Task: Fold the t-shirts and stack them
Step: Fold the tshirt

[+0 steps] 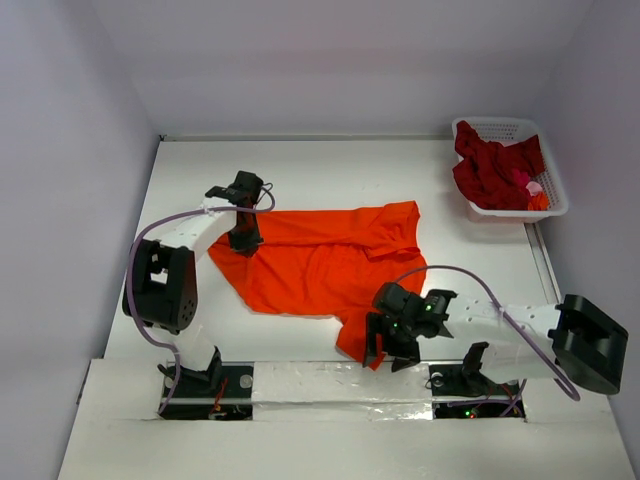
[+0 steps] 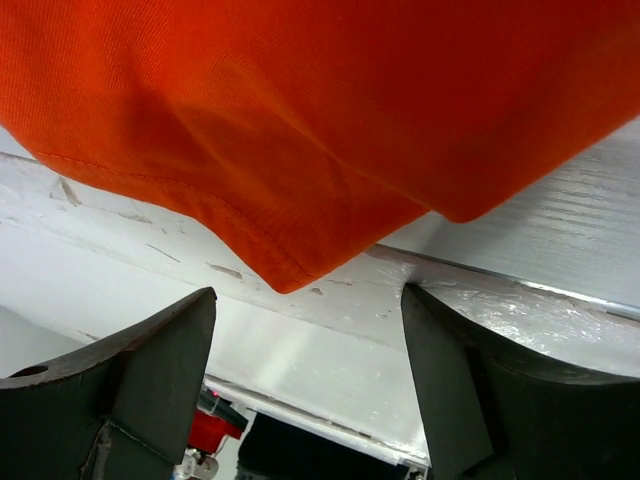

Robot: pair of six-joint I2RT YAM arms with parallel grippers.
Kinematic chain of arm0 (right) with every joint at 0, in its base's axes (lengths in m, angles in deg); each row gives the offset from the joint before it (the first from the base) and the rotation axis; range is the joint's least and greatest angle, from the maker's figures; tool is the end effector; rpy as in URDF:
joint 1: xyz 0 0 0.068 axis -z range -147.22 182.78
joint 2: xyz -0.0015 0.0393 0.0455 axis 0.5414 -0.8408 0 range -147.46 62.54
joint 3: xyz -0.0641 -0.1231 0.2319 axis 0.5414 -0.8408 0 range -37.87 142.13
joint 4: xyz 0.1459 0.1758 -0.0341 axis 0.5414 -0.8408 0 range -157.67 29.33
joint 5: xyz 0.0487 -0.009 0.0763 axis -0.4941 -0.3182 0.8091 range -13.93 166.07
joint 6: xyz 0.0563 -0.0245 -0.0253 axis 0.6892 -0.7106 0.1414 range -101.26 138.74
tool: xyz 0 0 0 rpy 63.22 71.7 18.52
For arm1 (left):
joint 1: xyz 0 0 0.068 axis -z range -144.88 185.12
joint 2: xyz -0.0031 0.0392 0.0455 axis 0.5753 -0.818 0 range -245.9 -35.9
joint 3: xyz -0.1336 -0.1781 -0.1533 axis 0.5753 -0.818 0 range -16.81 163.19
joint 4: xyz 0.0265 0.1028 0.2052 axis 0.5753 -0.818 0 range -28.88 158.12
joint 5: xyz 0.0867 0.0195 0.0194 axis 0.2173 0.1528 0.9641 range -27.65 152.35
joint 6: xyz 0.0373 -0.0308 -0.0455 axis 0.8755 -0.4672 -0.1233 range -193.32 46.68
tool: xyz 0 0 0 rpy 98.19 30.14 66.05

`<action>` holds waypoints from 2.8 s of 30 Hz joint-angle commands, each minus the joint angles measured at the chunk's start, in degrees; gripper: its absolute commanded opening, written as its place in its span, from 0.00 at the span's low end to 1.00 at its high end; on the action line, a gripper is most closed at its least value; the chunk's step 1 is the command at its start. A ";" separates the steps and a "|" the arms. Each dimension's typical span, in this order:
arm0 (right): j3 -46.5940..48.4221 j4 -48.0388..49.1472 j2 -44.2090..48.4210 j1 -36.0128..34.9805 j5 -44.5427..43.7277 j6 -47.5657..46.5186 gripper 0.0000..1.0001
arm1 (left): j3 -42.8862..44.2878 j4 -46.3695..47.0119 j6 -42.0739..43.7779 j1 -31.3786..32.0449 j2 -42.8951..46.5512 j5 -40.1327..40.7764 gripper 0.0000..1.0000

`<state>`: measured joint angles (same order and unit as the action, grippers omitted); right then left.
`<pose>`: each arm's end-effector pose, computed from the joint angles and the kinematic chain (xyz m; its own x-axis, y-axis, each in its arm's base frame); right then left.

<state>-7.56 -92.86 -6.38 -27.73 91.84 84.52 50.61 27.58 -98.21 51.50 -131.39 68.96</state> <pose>0.0714 0.1552 0.1541 -0.9948 0.0241 0.0991 0.0624 0.9122 0.4051 0.2959 -0.0807 0.2092 -0.9113 -0.1679 -0.3760 -0.1584 0.9858 -0.0562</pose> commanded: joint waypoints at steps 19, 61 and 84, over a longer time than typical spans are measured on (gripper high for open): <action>5.46 0.12 -0.08 -1.54 -10.57 -0.57 0.80 | -0.71 -1.13 0.45 -0.30 3.11 -0.19 0.00; 0.19 6.70 -3.85 -1.54 -5.22 1.11 0.62 | -0.80 -1.57 1.15 -1.35 4.43 0.07 0.00; 1.34 2.65 -1.65 -1.54 -6.81 1.28 0.43 | -0.62 -1.57 1.68 -2.93 4.60 0.16 0.00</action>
<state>-6.78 -91.46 -7.17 -28.87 85.00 86.27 50.28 27.54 -97.22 48.90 -129.77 68.81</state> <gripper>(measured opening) 0.436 0.013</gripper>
